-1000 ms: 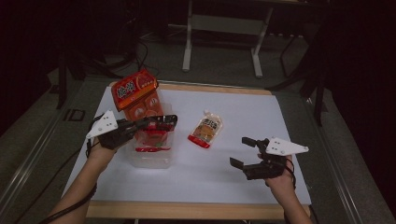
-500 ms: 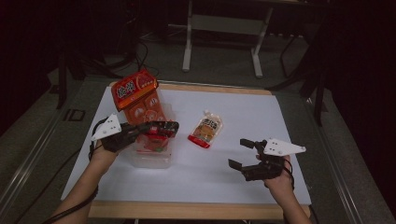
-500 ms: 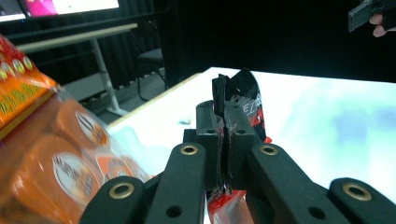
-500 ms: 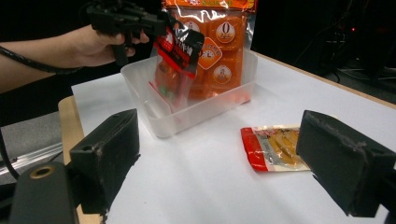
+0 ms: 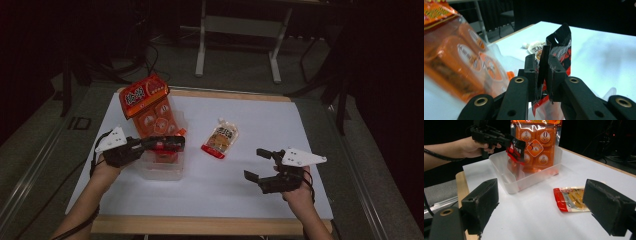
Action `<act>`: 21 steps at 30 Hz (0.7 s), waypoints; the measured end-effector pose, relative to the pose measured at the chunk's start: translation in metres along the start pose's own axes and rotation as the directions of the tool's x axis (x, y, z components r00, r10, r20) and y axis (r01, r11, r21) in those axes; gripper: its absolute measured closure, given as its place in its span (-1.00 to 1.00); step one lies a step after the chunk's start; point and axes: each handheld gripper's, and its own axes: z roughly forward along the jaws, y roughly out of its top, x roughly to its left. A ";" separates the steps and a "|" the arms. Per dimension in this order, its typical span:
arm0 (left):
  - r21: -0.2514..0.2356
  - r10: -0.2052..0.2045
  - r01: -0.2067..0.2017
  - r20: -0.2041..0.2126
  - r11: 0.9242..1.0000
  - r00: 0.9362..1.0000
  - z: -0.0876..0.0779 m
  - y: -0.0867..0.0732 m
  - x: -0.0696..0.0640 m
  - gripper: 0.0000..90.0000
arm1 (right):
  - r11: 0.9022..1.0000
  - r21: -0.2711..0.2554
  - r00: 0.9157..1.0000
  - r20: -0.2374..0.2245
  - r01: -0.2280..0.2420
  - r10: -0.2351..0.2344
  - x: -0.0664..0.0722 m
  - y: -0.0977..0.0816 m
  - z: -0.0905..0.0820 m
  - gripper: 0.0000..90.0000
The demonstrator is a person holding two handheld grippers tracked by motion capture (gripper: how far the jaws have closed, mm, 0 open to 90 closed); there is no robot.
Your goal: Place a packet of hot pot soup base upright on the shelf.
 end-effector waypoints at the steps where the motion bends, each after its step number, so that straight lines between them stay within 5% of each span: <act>1: 0.000 0.000 0.000 0.000 1.000 1.000 0.000 0.000 0.000 0.79 | 1.000 0.001 1.000 0.001 0.001 -0.001 0.000 0.000 0.000 -0.70; 5: 0.013 -0.010 0.010 -0.007 1.000 1.000 -0.004 -0.004 0.000 0.78 | 1.000 0.000 1.000 0.003 0.002 -0.002 0.000 0.000 0.000 -0.70; 14: 0.042 -0.026 0.026 -0.021 0.999 0.999 -0.007 0.005 -0.006 0.07 | 1.000 -0.002 1.000 0.002 0.002 -0.002 0.000 0.001 -0.001 -0.70; 21: 0.051 -0.043 0.044 -0.027 0.998 0.999 -0.008 0.018 -0.010 -0.08 | 1.000 -0.003 1.000 0.004 0.003 -0.003 0.000 0.001 -0.001 -0.70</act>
